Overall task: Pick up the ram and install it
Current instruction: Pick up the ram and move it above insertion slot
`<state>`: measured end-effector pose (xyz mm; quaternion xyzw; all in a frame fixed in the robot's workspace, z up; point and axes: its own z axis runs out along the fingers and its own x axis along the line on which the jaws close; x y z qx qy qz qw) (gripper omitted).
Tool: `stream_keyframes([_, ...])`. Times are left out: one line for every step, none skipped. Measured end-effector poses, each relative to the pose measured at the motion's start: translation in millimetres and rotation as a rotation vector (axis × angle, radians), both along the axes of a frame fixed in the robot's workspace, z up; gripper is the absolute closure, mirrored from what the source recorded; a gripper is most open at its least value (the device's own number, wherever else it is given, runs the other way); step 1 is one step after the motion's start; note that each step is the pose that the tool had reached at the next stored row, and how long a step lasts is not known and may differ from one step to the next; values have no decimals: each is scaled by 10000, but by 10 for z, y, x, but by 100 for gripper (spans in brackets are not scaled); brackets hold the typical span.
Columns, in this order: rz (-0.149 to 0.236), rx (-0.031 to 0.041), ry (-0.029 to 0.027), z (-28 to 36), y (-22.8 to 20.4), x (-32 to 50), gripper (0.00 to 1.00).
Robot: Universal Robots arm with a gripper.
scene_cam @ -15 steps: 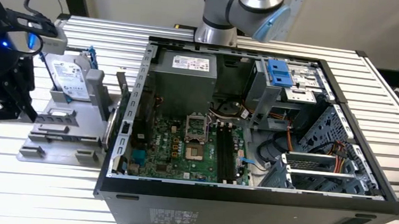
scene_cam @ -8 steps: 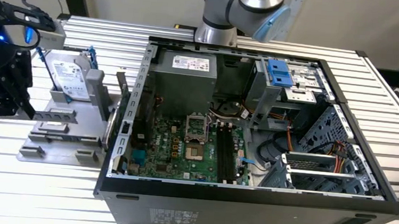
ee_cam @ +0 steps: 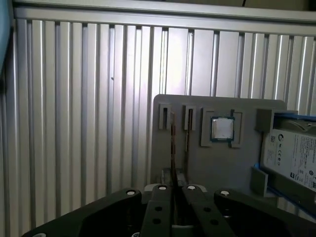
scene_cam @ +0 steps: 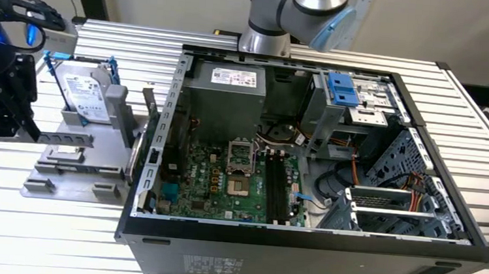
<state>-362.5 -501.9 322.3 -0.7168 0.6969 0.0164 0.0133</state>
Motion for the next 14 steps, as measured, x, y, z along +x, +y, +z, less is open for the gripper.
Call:
stream_keyframes([-1,0,-1,10,1,-1,100])
stream_keyframes([-2,0,0,21,1,-1,100])
stream_keyframes([-2,0,0,32,1,-1,100])
stream_keyframes([-2,1,0,41,0,-1,100])
stream_keyframes([-2,0,0,53,1,-1,100])
stream_keyframes([-2,-1,0,63,0,-1,100])
stream_keyframes([-1,0,-1,73,0,0,100])
stream_keyframes([1,0,0,83,0,1,100])
stream_keyframes([1,0,0,93,0,1,100])
stream_keyframes([1,1,-1,103,0,0,100])
stream_keyframes([1,1,-1,112,0,0,100])
stream_keyframes([1,0,0,122,0,0,100])
stream_keyframes([0,0,0,129,0,0,100])
stream_keyframes([-1,1,-1,136,0,-1,100])
